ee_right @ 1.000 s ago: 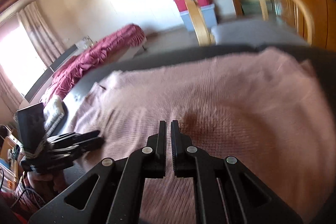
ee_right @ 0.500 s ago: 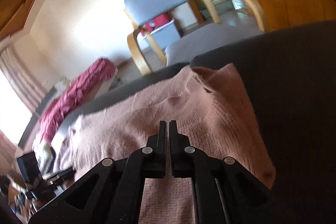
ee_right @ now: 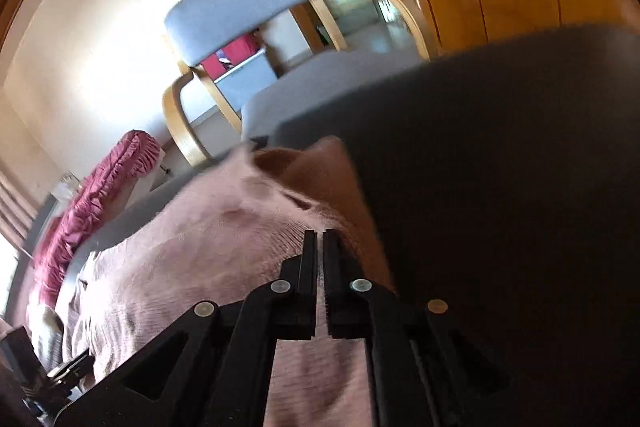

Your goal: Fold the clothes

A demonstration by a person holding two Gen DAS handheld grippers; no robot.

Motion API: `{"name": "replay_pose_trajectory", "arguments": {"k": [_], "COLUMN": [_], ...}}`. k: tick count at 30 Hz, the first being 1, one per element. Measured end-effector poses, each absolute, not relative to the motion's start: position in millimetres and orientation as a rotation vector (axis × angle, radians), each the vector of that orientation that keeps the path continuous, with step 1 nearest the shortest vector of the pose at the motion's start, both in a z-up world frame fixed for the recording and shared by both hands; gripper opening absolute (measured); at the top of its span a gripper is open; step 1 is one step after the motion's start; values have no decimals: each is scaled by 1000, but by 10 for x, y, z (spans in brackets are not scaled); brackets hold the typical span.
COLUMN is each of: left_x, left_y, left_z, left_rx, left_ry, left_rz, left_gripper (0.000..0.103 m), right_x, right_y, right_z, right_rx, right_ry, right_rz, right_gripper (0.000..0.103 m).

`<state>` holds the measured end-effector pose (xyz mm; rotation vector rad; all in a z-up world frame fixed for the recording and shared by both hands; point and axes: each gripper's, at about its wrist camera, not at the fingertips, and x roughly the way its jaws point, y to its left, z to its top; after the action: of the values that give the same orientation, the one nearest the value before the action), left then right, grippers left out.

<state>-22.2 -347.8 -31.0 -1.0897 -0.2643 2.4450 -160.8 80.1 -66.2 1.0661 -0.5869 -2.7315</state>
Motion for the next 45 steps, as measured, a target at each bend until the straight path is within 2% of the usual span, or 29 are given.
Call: {"name": "replay_pose_trajectory", "arguments": {"k": [6,9,10,11,15,17,21,26,28,30,33,38,40,43,45], "left_x": [-228,-235,-239,-243,-275,-315,-566,-1192,-1216,-1197,-1110,-788,-598,-414,-426], "left_y": [-3474,-3505,-3519,-3533,-3592,-3608,-3699,-4015,-4173,-4351,-4580,-4620,-4570,-4308,-4022], "left_z": [-312,-317,-320,-325,-316,-243,-48,-164,-243,-307,-328,-141,16,194,204], "left_rx": [-1086,-1083,-1081,-1080,-1077,-1070,-1052,-1238,-1214,-1169,-1159,-1133,-1023,-898,-910], "left_ry": [-275,-300,-314,-328,-386,-378,-302,-348,-364,-413,-552,-389,-387,-378,-299], "left_rz": [2441,2430,2423,2417,2386,2401,2508,2594,2633,2657,2647,2812,2832,2716,2625], "left_gripper": [28,28,28,28,28,28,28,28,18,14,13,14,21,24,25], "right_x": [-1705,-2052,-2155,-2162,-2144,-2120,-2099,-2092,-2110,-2115,-2106,-2081,-2074,-2043,-1940], "right_y": [-8,8,43,137,432,415,318,241,266,288,318,325,315,312,322], "right_z": [-413,-637,-715,-740,-810,-813,-819,-825,-829,-832,-838,-835,-836,-814,-742], "right_rx": [959,1132,1190,1179,1119,1106,1112,1105,1102,1100,1096,1092,1090,1061,969], "right_ry": [-213,-187,-191,-250,-434,-419,-338,-342,-369,-392,-422,-432,-432,-421,-390], "right_rz": [-2526,-2560,-2577,-2596,-2668,-2682,-2685,-2676,-2664,-2653,-2637,-2632,-2633,-2652,-2694], "right_gripper": [5,5,5,0,0,5,5,8,8,8,8,8,8,8,8]}}
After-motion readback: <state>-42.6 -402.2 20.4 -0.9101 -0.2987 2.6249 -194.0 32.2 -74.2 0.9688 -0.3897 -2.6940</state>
